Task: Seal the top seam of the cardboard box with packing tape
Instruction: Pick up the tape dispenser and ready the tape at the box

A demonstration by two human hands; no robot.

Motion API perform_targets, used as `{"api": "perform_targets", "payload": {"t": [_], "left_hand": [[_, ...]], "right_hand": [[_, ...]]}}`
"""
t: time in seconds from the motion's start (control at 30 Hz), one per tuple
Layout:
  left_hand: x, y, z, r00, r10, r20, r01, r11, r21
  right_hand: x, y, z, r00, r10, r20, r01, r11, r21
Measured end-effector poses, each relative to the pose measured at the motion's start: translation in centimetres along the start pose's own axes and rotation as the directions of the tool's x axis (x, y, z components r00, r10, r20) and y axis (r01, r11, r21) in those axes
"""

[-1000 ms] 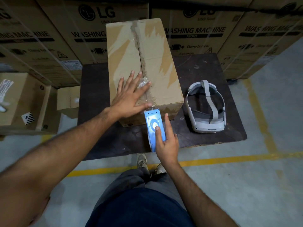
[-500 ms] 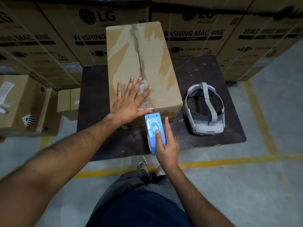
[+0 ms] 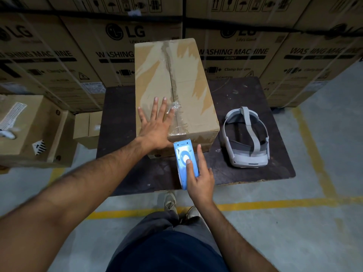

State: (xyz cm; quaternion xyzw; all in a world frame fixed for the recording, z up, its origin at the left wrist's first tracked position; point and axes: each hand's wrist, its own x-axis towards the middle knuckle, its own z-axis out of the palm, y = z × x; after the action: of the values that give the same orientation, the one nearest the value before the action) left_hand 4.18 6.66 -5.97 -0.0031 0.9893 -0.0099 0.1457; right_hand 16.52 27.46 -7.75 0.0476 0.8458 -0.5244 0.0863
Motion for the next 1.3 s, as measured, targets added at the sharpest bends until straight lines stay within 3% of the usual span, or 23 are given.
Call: {"api": "perform_targets", "payload": {"t": [0.27, 0.53, 0.67, 0.77, 0.93, 1.03, 1.13, 1.2, 1.27, 1.3], "left_hand": [[1.6, -0.6, -2.4, 0.999, 0.053, -0.011, -0.053, 0.998, 0.016], [1.5, 0.2, -0.6, 0.999, -0.017, 0.04, 0.019, 0.998, -0.061], [1.6, 0.0, -0.4, 0.999, 0.002, 0.032, -0.001, 0.999, -0.049], [1.2, -1.3, -0.8, 0.994, 0.102, 0.045, -0.094, 0.983, -0.159], [-0.1, -3.4, -1.4, 0.954, 0.275, -0.118, -0.298, 0.902, -0.313], [0.3, -4.1, -2.0, 0.9, 0.358, -0.249, -0.434, 0.786, -0.44], [0.6, -4.2, -4.1, 0.801, 0.443, -0.403, -0.59, 0.7, -0.402], [0.9, -4.3, -5.4, 0.813, 0.402, -0.422, -0.582, 0.601, -0.548], [1.2, -5.0, -5.9, 0.87, 0.322, -0.373, -0.491, 0.495, -0.717], [1.5, -5.4, -5.7, 0.895, 0.269, -0.355, -0.445, 0.501, -0.743]], "right_hand": [[0.7, -1.2, -0.2, 0.997, -0.077, -0.01, 0.076, 0.994, -0.082], [1.0, -1.1, 0.4, 0.995, -0.093, 0.016, 0.095, 0.989, -0.118], [1.6, -1.2, 0.7, 0.981, -0.194, -0.019, 0.188, 0.968, -0.167], [2.5, -2.4, 0.4, 0.923, -0.377, -0.078, 0.336, 0.888, -0.315], [4.3, -6.8, -1.2, 0.736, -0.665, -0.127, 0.537, 0.687, -0.49], [6.3, -9.1, -1.6, 0.686, -0.725, -0.063, 0.607, 0.618, -0.499], [8.8, -11.1, -1.3, 0.646, -0.763, 0.0, 0.661, 0.56, -0.499], [10.3, -12.4, -1.0, 0.622, -0.783, 0.014, 0.683, 0.533, -0.499], [11.5, -13.2, -0.6, 0.611, -0.792, 0.015, 0.686, 0.519, -0.51], [12.0, -13.5, -0.4, 0.608, -0.794, 0.019, 0.682, 0.509, -0.525]]}}
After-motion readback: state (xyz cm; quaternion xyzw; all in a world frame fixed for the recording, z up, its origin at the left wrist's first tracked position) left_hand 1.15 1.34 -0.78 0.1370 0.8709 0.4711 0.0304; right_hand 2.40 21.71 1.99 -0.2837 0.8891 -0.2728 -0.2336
